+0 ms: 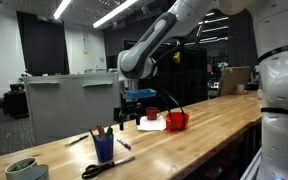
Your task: Put the purple pen in the blue cup.
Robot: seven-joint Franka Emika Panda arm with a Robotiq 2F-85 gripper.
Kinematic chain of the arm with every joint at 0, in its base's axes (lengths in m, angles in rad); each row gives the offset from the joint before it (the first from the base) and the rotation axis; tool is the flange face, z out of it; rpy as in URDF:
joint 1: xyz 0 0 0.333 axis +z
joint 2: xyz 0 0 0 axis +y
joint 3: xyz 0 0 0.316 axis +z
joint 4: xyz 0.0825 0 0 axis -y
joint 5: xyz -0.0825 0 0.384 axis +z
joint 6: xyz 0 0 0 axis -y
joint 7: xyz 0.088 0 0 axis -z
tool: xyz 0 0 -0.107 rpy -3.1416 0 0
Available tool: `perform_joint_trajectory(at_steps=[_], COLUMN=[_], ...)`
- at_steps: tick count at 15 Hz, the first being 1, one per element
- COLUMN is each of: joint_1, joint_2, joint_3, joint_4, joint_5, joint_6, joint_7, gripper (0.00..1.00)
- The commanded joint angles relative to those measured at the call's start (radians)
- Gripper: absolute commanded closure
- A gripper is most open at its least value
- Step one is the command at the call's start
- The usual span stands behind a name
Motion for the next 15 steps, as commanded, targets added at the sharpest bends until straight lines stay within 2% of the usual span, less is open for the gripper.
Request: perform_joint_trajectory(at_steps=[1,15], joint_1=[0.033,0.072], joint_2=[0.076,0.207], joint_3=[-0.038,-0.11], joint_4=[0.066,0.13], joint_5=[-0.017,-0.008], joint_6=[0.013,0.038], joint_7=[0.005,0.044], gripper=[0.0,0.0])
